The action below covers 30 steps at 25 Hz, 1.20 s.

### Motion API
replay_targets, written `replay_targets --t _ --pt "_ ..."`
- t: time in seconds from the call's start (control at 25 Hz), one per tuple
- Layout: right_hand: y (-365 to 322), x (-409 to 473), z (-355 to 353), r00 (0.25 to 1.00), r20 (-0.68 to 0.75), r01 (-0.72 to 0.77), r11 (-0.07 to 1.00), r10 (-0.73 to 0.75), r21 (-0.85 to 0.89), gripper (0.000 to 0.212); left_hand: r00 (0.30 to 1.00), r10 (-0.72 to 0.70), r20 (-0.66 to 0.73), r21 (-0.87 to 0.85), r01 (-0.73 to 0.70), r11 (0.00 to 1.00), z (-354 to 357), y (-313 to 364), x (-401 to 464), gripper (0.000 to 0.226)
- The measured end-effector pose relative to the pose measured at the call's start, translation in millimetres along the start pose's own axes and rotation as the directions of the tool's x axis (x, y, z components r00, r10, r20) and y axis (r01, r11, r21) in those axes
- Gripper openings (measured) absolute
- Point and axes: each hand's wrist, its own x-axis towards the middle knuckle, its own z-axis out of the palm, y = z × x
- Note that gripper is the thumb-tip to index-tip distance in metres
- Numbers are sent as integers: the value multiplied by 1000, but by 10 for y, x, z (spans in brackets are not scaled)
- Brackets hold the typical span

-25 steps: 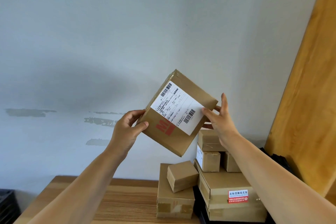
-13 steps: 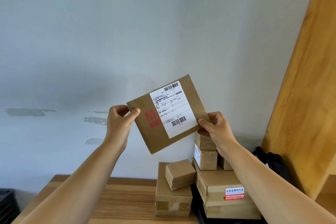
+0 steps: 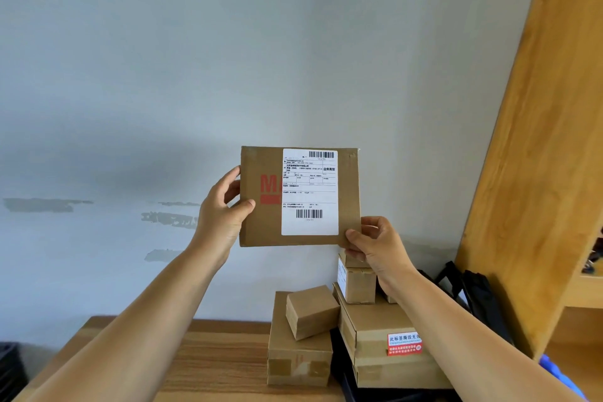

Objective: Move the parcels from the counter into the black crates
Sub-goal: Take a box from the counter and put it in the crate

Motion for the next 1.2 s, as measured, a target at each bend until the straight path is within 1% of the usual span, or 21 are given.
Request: replay_targets --t 0.08,0.16,0.32,0.44,0.6,0.68,0.84,0.96,1.04,1.2 --pt "41 -3 -72 999 31 -6 1000 6 -3 45 1000 -7 0 8 7 1000 59 10 -61 60" --pt "115 -13 -136 998 64 -5 1000 6 -7 53 1000 -16 12 29 15 999 108 5 -148 61" --pt "228 -84 -216 996 90 -14 1000 16 -21 47 999 -49 -10 67 50 996 170 -73 -333 64" --pt "383 -96 -201 990 128 -46 997 53 -54 50 994 -86 -65 105 92 990 101 -179 -501 65" --pt "624 -140 33 965 236 -90 991 111 -98 47 980 -129 -150 192 156 969 -187 -299 -709 66" --pt "691 -203 201 949 289 -85 985 125 -149 44 973 -137 -187 219 177 960 -363 -316 -812 65" --pt "808 -387 684 905 387 -97 972 176 -215 44 951 -186 -247 200 238 950 -905 -327 -1064 64" --pt "832 -568 1158 884 426 -78 959 192 -272 40 935 -210 -287 179 268 947 -1408 -271 -1248 66" --pt "815 -738 1549 862 463 -84 959 205 -270 41 921 -210 -327 177 278 944 -1823 -217 -1360 66" --pt "817 -1247 2519 813 538 -82 959 222 -272 43 901 -196 -387 208 292 933 -2894 -80 -1646 67"
